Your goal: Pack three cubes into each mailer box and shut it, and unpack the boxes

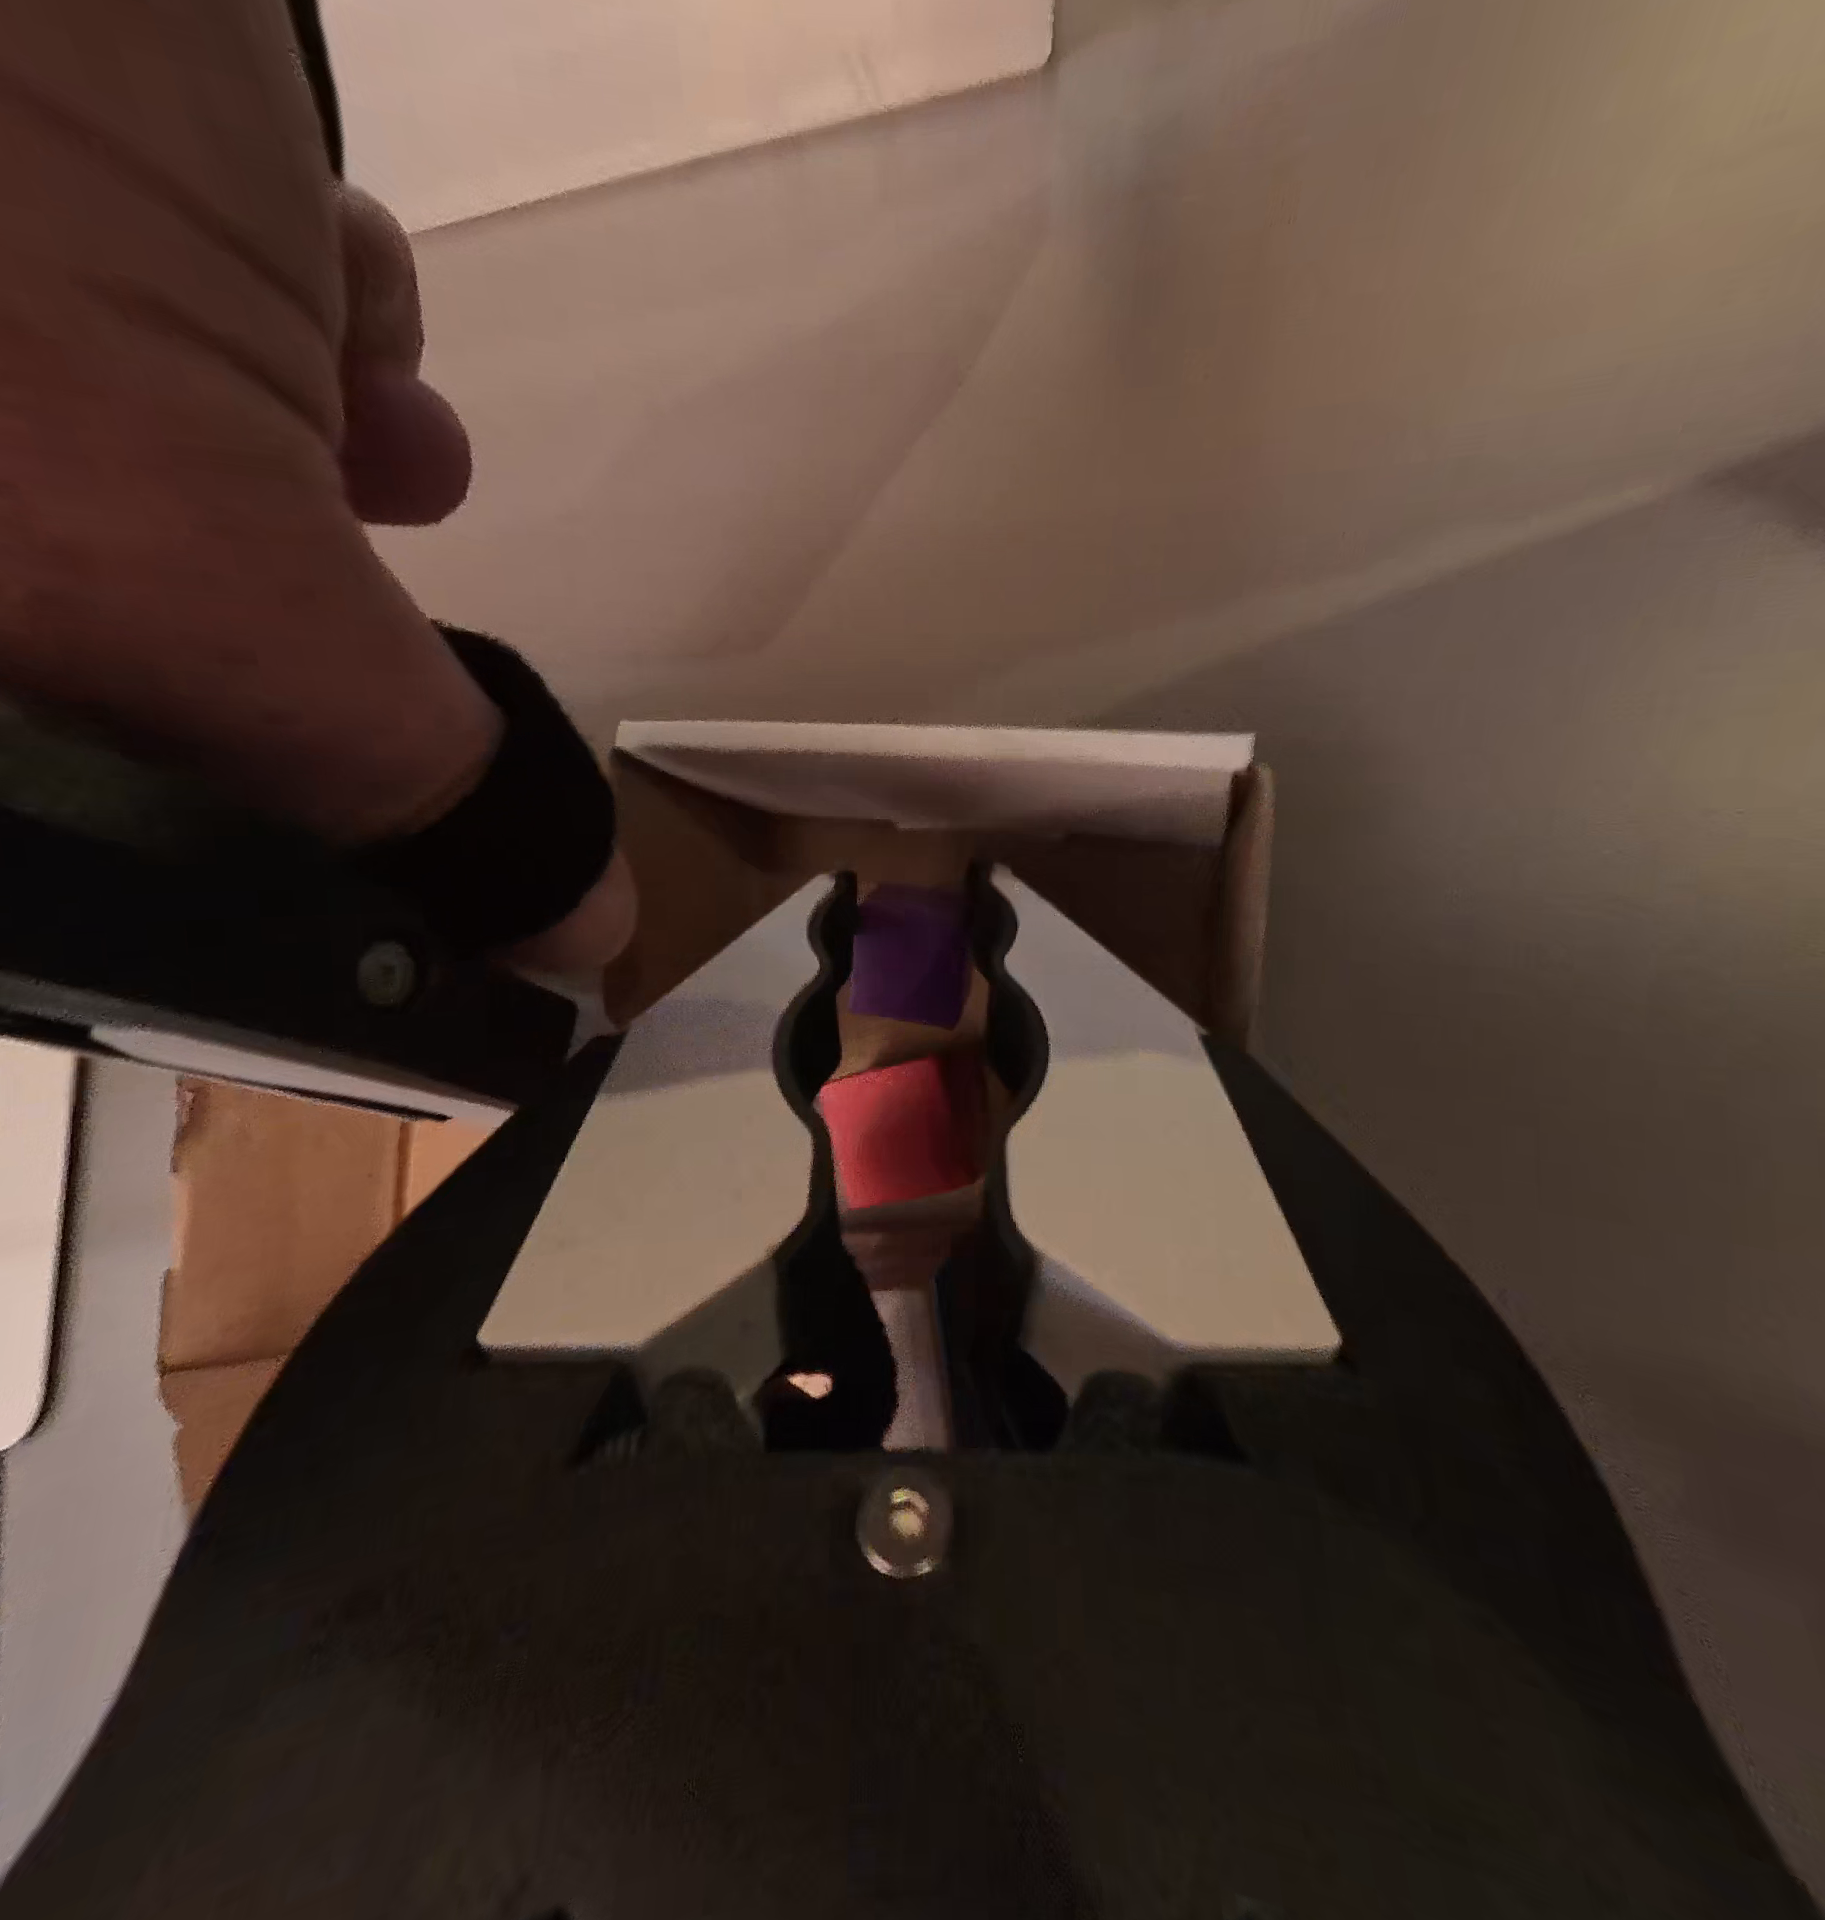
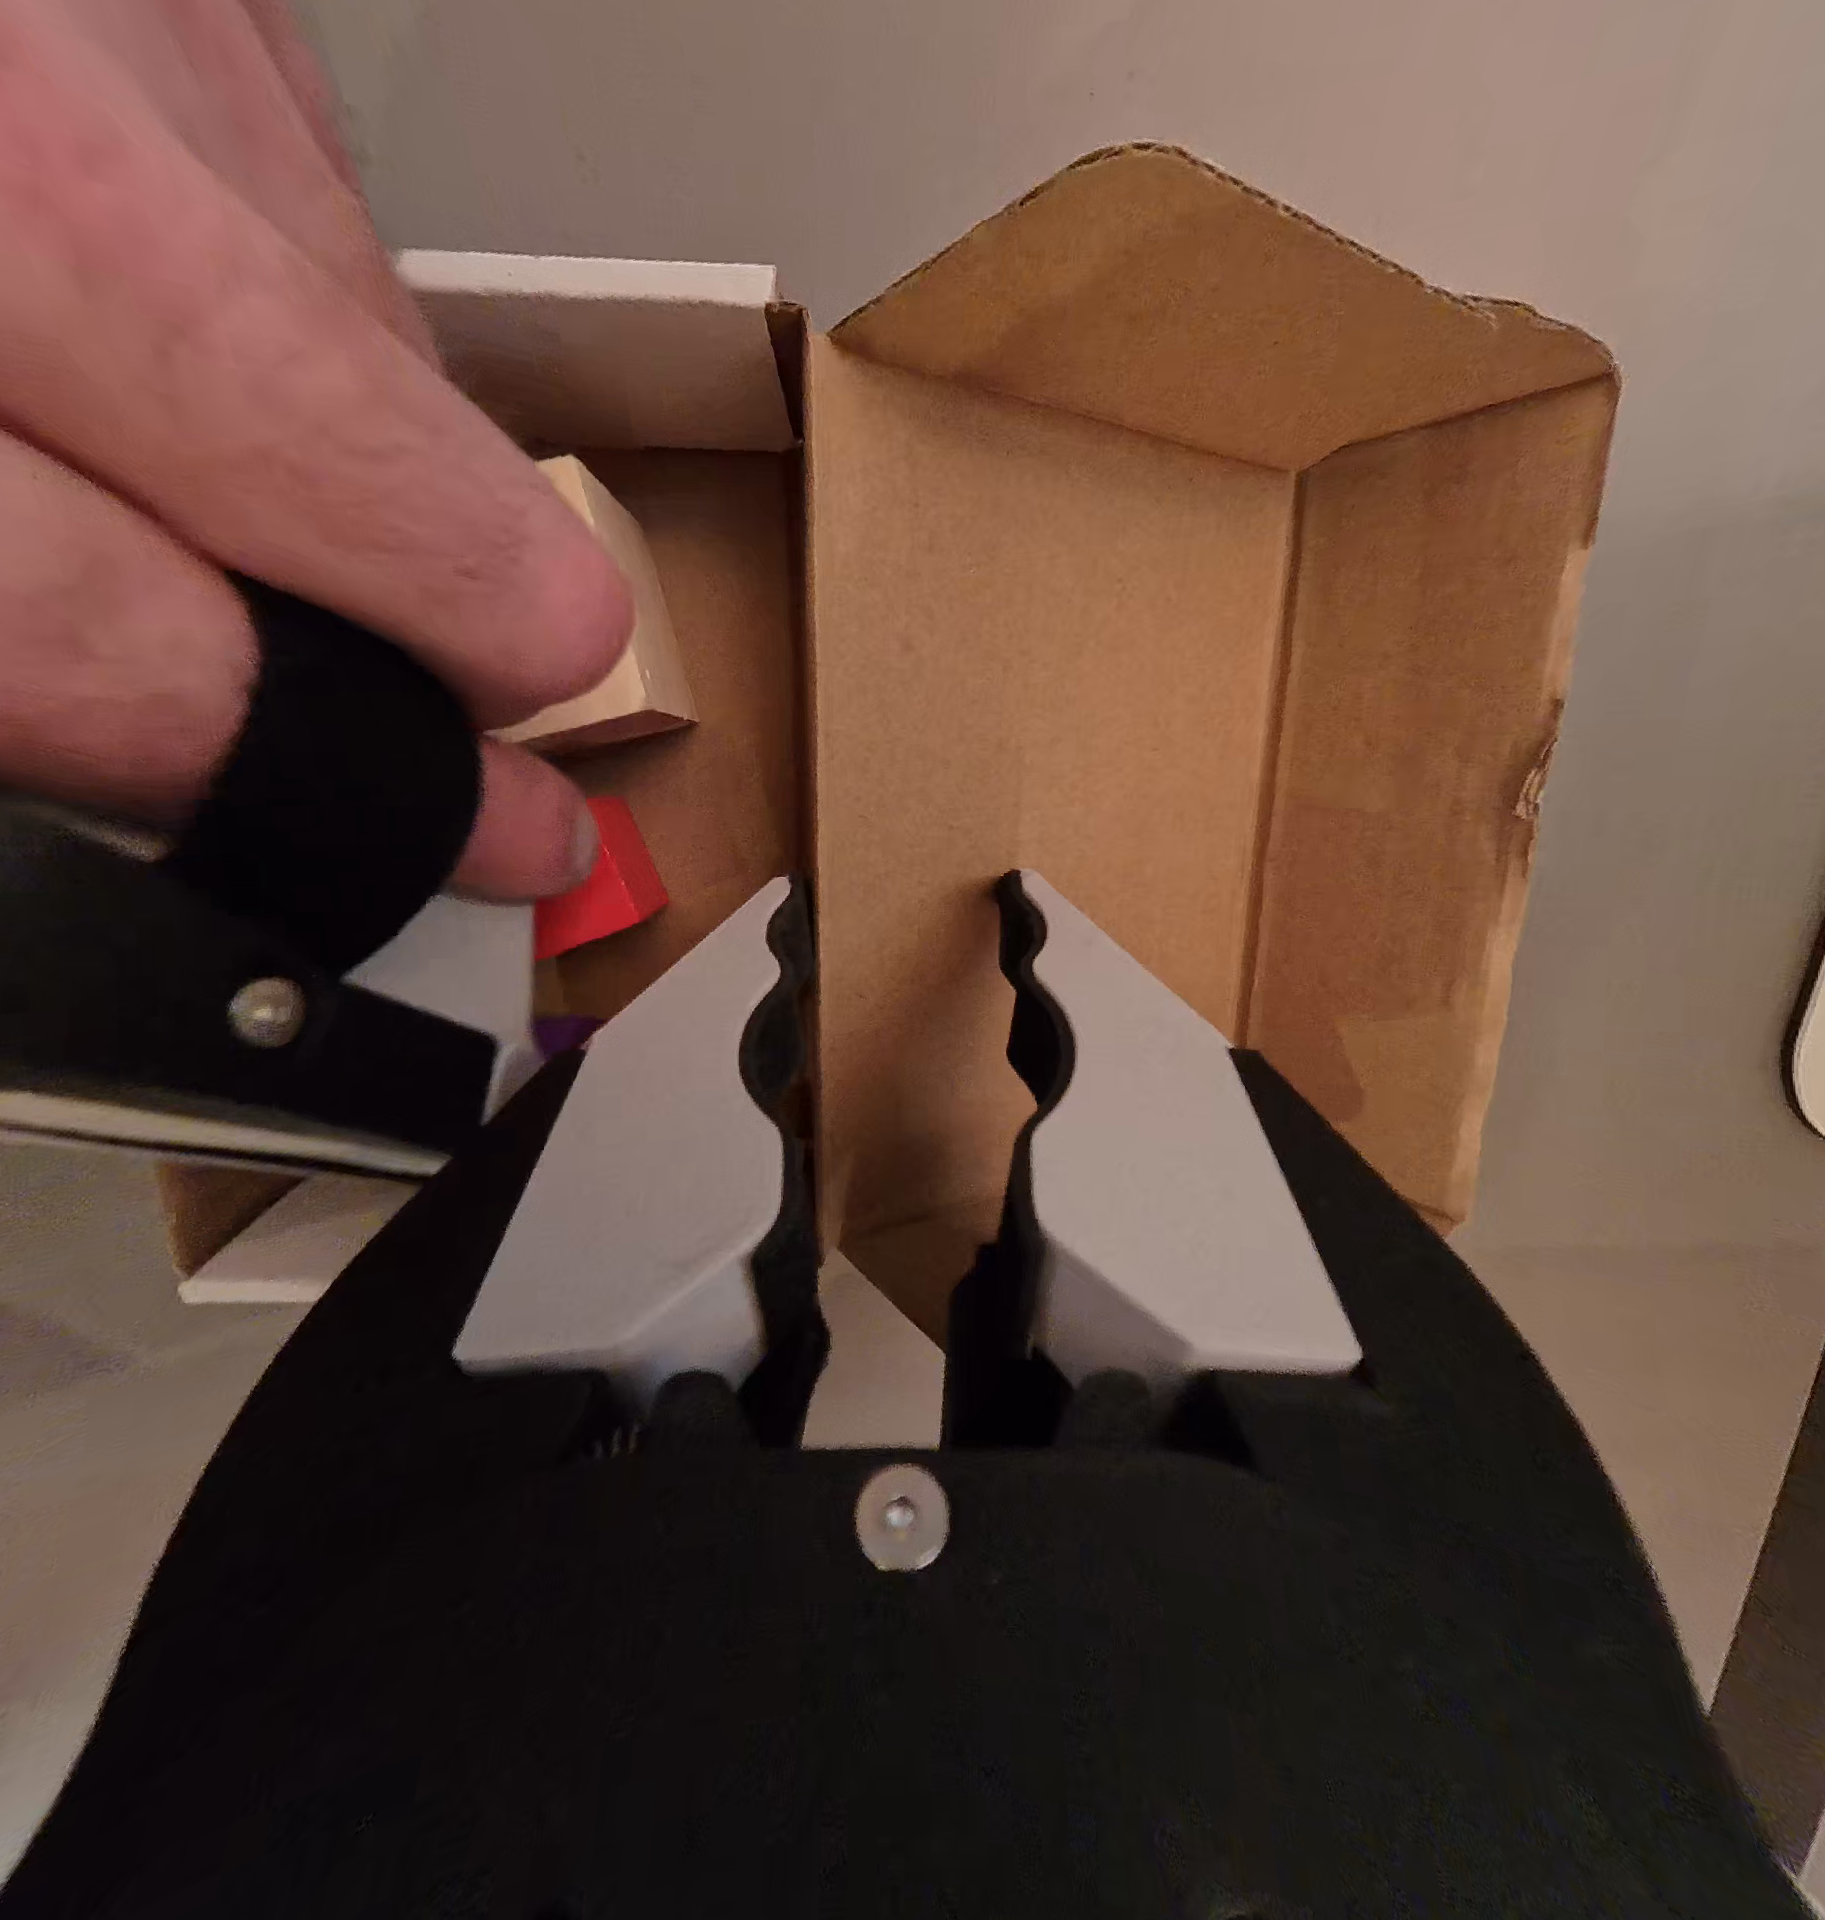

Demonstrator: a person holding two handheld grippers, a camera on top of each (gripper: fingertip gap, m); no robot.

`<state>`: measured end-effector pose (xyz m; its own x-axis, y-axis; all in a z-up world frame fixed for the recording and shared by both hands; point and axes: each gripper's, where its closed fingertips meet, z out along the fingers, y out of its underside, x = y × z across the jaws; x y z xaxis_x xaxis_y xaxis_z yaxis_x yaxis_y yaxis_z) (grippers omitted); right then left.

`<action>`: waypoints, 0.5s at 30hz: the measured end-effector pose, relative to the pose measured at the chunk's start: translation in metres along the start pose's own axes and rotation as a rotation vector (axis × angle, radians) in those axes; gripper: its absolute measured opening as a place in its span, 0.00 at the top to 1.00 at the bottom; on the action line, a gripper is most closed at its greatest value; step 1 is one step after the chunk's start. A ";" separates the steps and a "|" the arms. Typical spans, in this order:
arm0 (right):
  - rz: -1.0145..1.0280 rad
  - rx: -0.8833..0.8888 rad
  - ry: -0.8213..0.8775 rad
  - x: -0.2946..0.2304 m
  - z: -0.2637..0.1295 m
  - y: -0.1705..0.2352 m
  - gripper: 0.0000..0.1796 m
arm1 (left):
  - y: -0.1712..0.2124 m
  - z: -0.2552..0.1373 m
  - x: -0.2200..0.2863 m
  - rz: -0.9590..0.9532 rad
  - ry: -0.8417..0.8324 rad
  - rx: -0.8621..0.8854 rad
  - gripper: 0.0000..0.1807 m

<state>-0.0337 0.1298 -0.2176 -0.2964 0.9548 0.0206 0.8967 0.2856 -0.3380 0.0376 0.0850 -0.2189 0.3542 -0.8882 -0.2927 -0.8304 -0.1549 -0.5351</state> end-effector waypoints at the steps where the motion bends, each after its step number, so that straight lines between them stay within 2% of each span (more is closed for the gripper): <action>1: 0.000 0.003 -0.001 0.000 0.000 0.000 0.81 | 0.000 0.001 -0.001 0.010 -0.004 -0.002 0.89; 7: 0.005 0.014 0.000 0.000 0.000 0.000 0.81 | -0.009 -0.010 0.006 -0.026 0.055 0.049 0.81; 10: 0.006 0.018 0.006 0.000 0.000 -0.001 0.81 | -0.010 -0.040 -0.004 -0.045 -0.020 0.115 0.82; 12: 0.007 0.024 0.009 0.000 0.000 -0.001 0.81 | -0.004 -0.067 -0.023 -0.124 -0.104 0.177 0.83; 15: 0.005 0.028 0.017 0.000 0.000 -0.001 0.81 | 0.032 -0.099 -0.056 -0.283 -0.220 0.203 0.83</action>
<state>-0.0346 0.1299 -0.2172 -0.2858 0.9577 0.0346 0.8887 0.2783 -0.3643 -0.0512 0.0872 -0.1406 0.6584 -0.7057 -0.2617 -0.5930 -0.2721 -0.7579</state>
